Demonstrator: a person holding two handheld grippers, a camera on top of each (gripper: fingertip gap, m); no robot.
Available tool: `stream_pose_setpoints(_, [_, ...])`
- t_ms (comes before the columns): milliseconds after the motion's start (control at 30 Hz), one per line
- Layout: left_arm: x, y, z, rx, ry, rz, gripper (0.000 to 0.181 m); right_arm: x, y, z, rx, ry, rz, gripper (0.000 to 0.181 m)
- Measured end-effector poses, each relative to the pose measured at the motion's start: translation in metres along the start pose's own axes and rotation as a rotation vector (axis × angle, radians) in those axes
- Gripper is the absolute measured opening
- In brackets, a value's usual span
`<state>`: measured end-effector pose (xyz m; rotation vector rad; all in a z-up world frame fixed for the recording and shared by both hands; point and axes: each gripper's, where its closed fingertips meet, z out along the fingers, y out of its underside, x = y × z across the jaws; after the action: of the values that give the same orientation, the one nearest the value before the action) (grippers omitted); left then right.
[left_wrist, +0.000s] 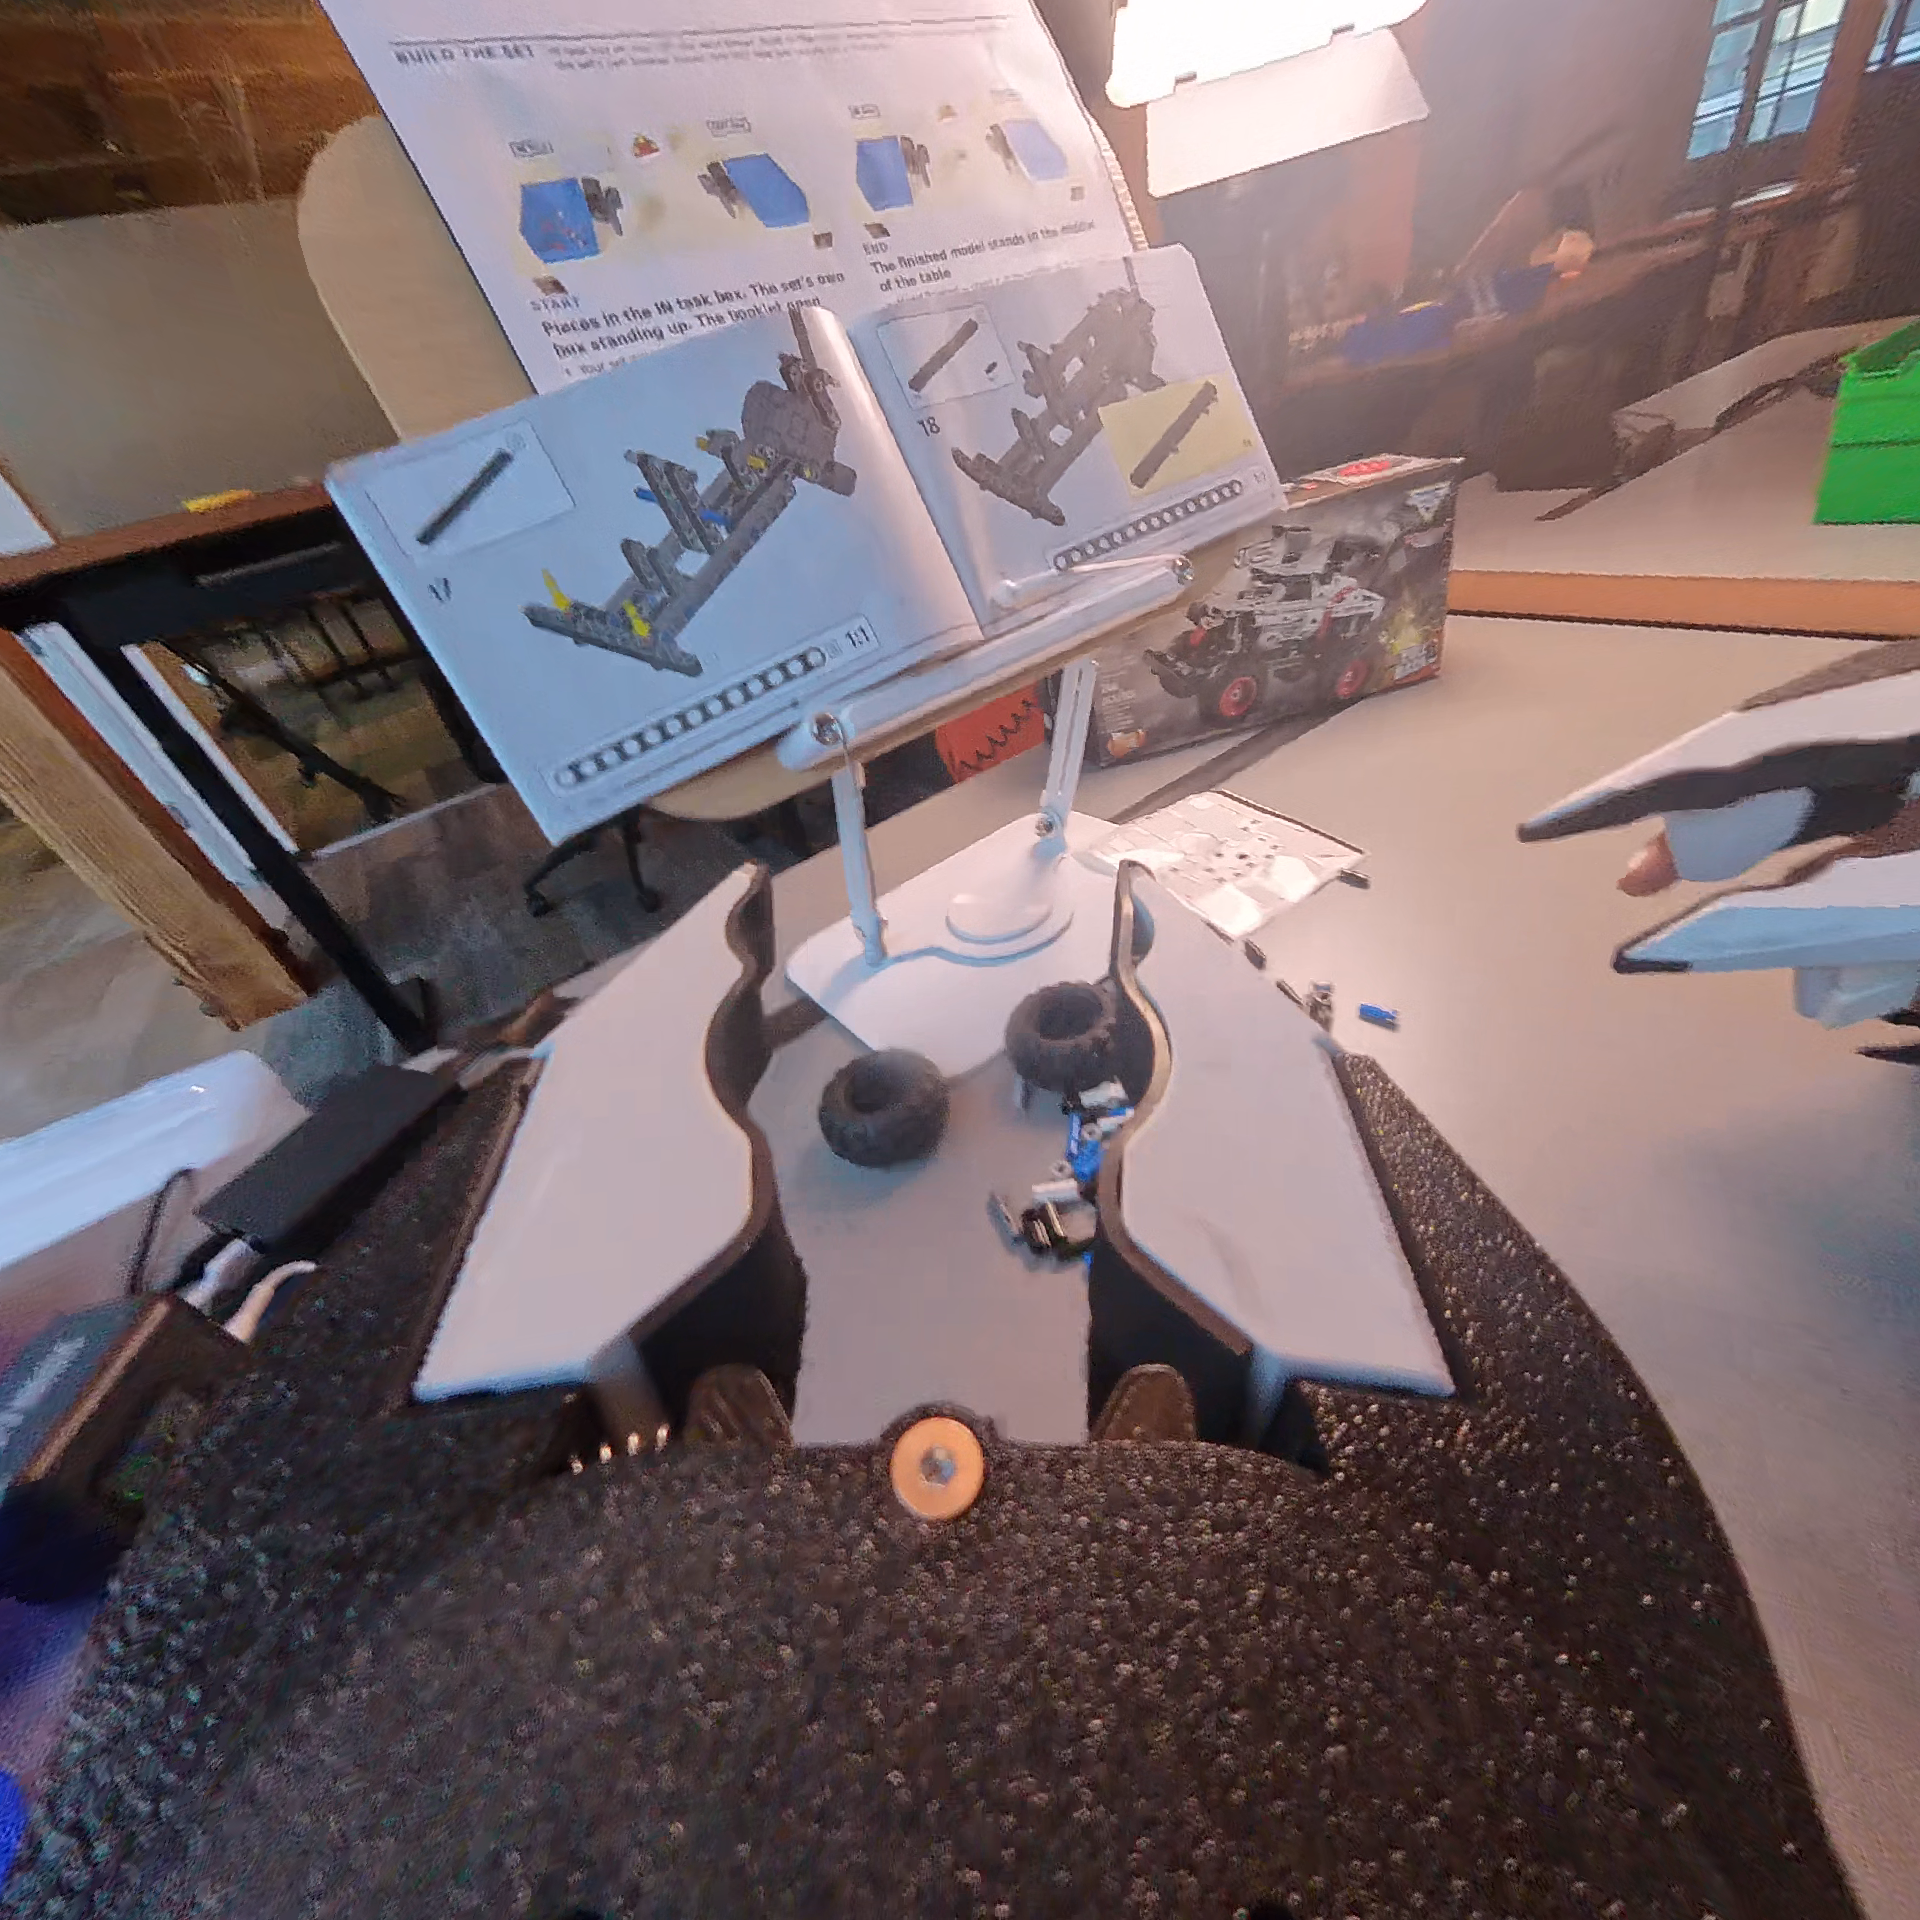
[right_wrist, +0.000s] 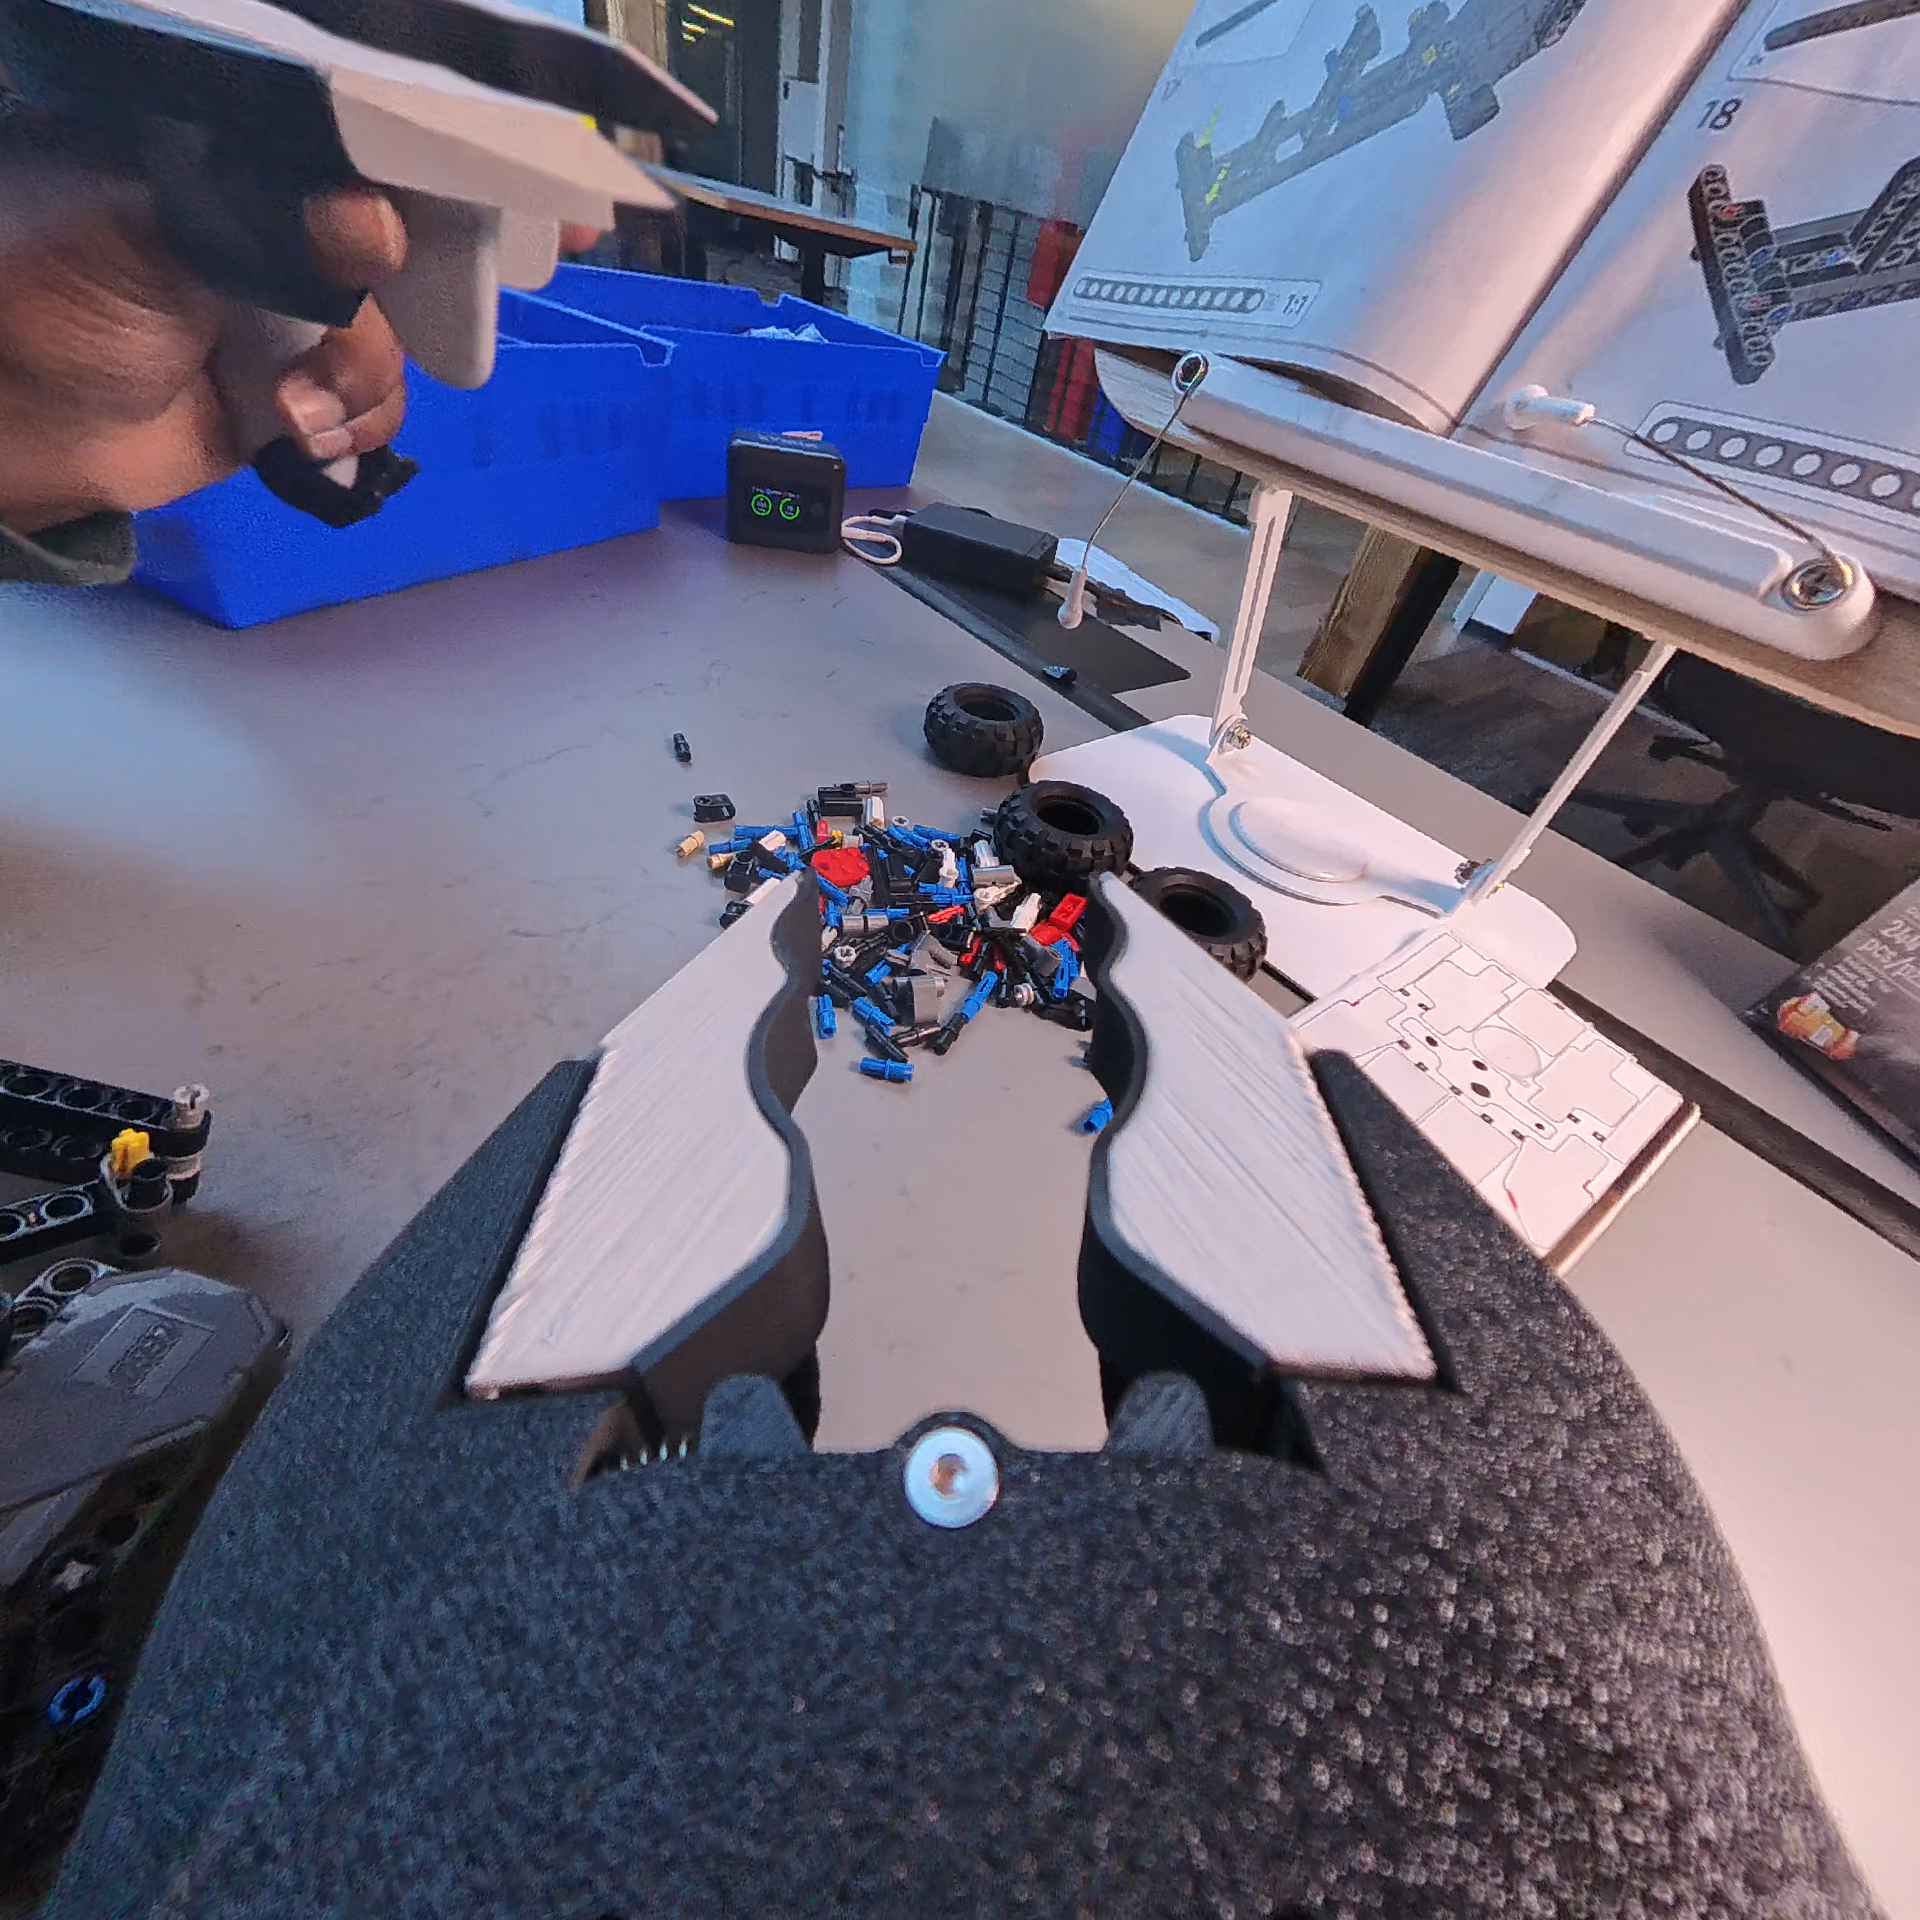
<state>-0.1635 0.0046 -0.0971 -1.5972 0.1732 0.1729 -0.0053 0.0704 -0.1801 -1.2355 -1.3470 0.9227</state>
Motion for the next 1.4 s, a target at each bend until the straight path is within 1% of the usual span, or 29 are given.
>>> stream_pose_setpoints(100, [-0.015, -0.021, 0.03, 0.055, -0.03, 0.015, 0.067, 0.001, 0.001, 0.0, -0.002, 0.011, -0.002, 0.05])
stream_pose_setpoints(200, [-0.036, -0.037, 0.07, 0.086, -0.068, -0.003, 0.074, 0.005, 0.002, -0.002, 0.002, 0.028, 0.0, 0.05])
stream_pose_setpoints(267, [-0.052, -0.043, 0.097, 0.094, -0.095, -0.031, 0.082, 0.007, 0.001, -0.003, 0.007, 0.034, 0.006, 0.05])
stream_pose_setpoints(333, [-0.068, -0.044, 0.121, 0.096, -0.135, -0.046, 0.087, 0.008, 0.001, -0.003, 0.008, 0.035, 0.01, 0.05])
stream_pose_setpoints(400, [-0.081, -0.038, 0.141, 0.079, -0.17, -0.066, 0.095, 0.009, 0.002, -0.003, 0.006, 0.035, 0.009, 0.05])
stream_pose_setpoints(533, [-0.092, -0.022, 0.166, 0.038, -0.207, -0.081, 0.102, 0.01, 0.004, -0.001, 0.0, 0.038, 0.013, 0.049])
stream_pose_setpoints(633, [-0.093, -0.02, 0.169, 0.043, -0.248, -0.039, 0.097, 0.011, 0.006, 0.0, -0.005, 0.034, 0.022, 0.049])
stream_pose_setpoints(733, [-0.088, -0.017, 0.168, 0.052, -0.233, -0.035, 0.075, 0.01, 0.009, 0.003, -0.012, 0.028, 0.029, 0.049])
stream_pose_setpoints(933, [-0.093, -0.012, 0.165, 0.063, -0.246, -0.034, 0.056, 0.008, 0.013, 0.005, -0.023, 0.019, 0.028, 0.049])
stream_pose_setpoints(1200, [-0.097, -0.011, 0.164, 0.054, -0.238, -0.029, 0.055, 0.007, 0.013, 0.006, -0.027, 0.015, 0.028, 0.049])
stream_pose_setpoints(1400, [-0.098, -0.011, 0.159, 0.05, -0.218, -0.027, 0.058, 0.006, 0.014, 0.007, -0.032, 0.005, 0.024, 0.048])
